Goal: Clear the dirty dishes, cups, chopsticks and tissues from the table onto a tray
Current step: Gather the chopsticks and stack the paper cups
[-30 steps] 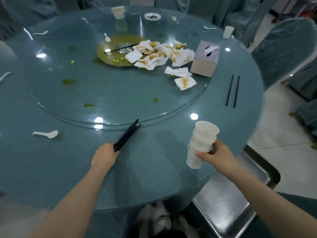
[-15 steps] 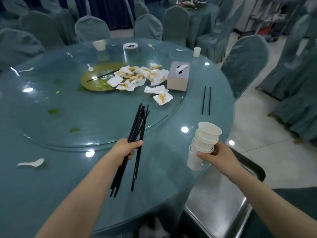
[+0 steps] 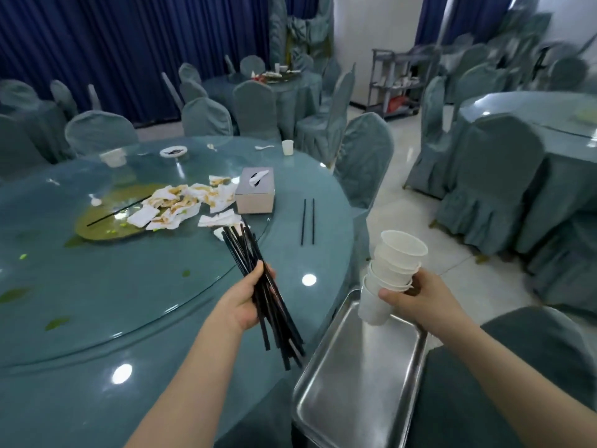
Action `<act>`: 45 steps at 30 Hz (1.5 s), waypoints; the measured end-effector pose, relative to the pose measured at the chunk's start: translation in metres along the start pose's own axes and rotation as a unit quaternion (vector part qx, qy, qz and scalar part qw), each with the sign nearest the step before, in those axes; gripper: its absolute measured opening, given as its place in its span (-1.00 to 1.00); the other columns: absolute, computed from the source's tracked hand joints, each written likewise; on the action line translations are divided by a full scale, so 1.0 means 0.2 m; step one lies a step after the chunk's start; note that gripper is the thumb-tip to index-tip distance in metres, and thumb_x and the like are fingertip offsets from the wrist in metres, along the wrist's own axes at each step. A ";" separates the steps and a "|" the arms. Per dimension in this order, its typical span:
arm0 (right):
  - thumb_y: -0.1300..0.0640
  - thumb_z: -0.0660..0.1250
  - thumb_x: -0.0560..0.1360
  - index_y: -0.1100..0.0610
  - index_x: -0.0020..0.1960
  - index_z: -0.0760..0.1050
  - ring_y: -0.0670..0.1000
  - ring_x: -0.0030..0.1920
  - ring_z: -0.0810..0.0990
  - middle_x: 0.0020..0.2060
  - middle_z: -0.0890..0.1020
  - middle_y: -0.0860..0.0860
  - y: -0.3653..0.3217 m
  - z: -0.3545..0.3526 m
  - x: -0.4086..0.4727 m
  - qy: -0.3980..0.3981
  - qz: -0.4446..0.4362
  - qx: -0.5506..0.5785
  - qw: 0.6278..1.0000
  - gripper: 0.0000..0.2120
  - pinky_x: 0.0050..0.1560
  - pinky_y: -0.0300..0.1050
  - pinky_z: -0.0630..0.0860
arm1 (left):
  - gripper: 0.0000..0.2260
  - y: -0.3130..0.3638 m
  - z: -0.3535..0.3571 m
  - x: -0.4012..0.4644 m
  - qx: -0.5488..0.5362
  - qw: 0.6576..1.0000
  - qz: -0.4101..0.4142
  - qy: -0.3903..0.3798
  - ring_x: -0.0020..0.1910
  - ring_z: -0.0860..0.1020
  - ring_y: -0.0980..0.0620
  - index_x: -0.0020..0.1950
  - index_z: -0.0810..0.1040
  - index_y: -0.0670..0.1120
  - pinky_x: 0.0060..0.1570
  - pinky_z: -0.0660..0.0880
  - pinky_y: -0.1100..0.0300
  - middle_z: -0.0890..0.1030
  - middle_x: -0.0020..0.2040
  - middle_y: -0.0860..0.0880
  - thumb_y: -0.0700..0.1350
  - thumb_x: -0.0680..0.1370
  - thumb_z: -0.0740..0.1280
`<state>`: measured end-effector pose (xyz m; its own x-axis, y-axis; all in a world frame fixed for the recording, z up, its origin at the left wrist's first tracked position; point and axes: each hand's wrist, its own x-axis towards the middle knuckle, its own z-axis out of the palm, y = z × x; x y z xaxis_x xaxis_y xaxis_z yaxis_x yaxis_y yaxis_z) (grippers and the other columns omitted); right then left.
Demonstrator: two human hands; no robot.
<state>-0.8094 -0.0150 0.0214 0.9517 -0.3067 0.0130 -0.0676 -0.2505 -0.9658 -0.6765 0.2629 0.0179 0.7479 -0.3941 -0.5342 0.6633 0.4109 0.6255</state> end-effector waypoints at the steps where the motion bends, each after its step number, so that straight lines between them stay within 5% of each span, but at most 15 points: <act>1: 0.14 0.55 0.33 -0.08 0.03 0.54 -0.26 -0.14 0.64 -0.10 0.67 -0.28 0.00 -0.08 -0.02 0.003 -0.005 0.003 1.000 -0.66 -0.29 -0.48 0.48 | -0.77 -0.04 0.07 0.00 -0.016 1.000 0.002 -0.011 -0.39 0.53 0.08 -0.22 0.51 -0.06 -0.36 0.52 0.19 0.59 -0.39 0.06 0.01 0.57 0.24; 6: 0.17 0.55 0.33 -0.08 0.02 0.53 -0.25 -0.07 0.63 -0.09 0.68 -0.24 0.03 -0.61 -0.15 0.034 -0.026 -0.003 0.999 -0.66 -0.12 -0.38 0.52 | -0.56 -0.35 0.51 -0.05 -0.094 0.994 0.016 -0.062 -0.26 0.68 -0.05 -0.38 0.64 -0.21 -0.30 0.64 0.04 0.68 -0.27 -0.08 -0.07 0.61 0.20; 12: 0.06 0.55 0.29 -0.10 0.04 0.54 -0.23 -0.04 0.64 -0.05 0.67 -0.27 0.06 -1.33 -0.39 0.044 -0.038 0.013 0.998 -0.64 -0.04 -0.24 0.50 | -0.73 -0.80 1.05 -0.14 -0.148 0.987 0.055 -0.031 -0.44 0.54 0.10 -0.27 0.44 -0.13 -0.35 0.60 0.22 0.54 -0.46 0.00 -0.09 0.61 0.21; 18: 0.18 0.53 0.34 0.01 0.11 0.55 -0.07 0.03 0.64 0.00 0.69 -0.09 0.11 -1.81 -0.54 0.047 -0.044 0.008 0.998 -0.63 0.04 -0.14 0.55 | -0.80 -1.01 1.42 -0.17 -0.188 0.977 0.081 -0.059 -0.48 0.52 0.14 -0.15 0.48 -0.14 -0.41 0.56 0.27 0.52 -0.45 0.03 -0.10 0.62 0.18; 23: 0.13 0.54 0.33 -0.04 0.09 0.54 -0.12 0.01 0.64 -0.02 0.68 -0.15 0.22 -2.15 -0.51 0.049 -0.034 0.003 0.998 -0.63 0.03 -0.14 0.54 | -0.80 -1.14 1.73 -0.06 -0.151 0.984 0.082 -0.053 -0.55 0.47 0.16 -0.12 0.49 -0.13 -0.48 0.48 0.35 0.50 -0.47 0.06 -0.06 0.62 0.19; 27: 0.14 0.53 0.34 -0.05 0.09 0.55 -0.15 0.00 0.64 -0.01 0.68 -0.15 0.32 -2.38 -0.37 0.052 -0.032 0.008 0.998 -0.64 -0.01 -0.19 0.53 | -0.75 -1.23 1.95 0.11 -0.151 0.985 0.062 -0.047 -0.61 0.41 0.19 -0.16 0.46 -0.11 -0.54 0.40 0.41 0.46 -0.51 0.08 0.00 0.62 0.18; 31: 0.13 0.53 0.34 -0.08 0.03 0.56 -0.27 -0.20 0.62 -0.08 0.68 -0.18 0.45 -2.61 -0.14 0.062 -0.030 0.001 0.998 -0.69 -0.45 -0.43 0.42 | -0.73 -1.31 2.18 0.38 -0.133 0.989 0.056 -0.039 -0.65 0.35 0.21 -0.18 0.43 -0.09 -0.59 0.35 0.42 0.42 -0.55 0.10 0.07 0.60 0.18; 35: 0.13 0.54 0.33 -0.08 0.08 0.54 -0.22 -0.04 0.64 -0.04 0.68 -0.21 0.56 -2.85 0.17 0.060 -0.027 -0.008 0.998 -0.63 -0.19 -0.41 0.52 | -0.70 -1.33 2.42 0.70 -0.126 0.989 0.068 -0.028 -0.68 0.30 0.21 -0.26 0.39 -0.05 -0.65 0.30 0.40 0.35 -0.58 0.11 0.12 0.56 0.23; 45: 0.15 0.53 0.35 -0.03 0.08 0.55 -0.24 -0.05 0.63 -0.06 0.68 -0.24 0.66 -3.19 0.94 0.019 -0.039 -0.006 0.999 -0.66 -0.16 -0.37 0.52 | -0.80 -1.20 2.78 1.18 -0.171 0.982 0.077 0.015 -0.59 0.43 0.17 -0.22 0.42 -0.09 -0.53 0.43 0.37 0.45 -0.50 0.05 -0.07 0.59 0.26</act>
<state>-0.8315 -0.6923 0.0610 0.9421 -0.3203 0.0990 0.0034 -0.2861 -0.9582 -0.6743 -0.3860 0.0570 0.8373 -0.2833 -0.4677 0.5085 0.7179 0.4755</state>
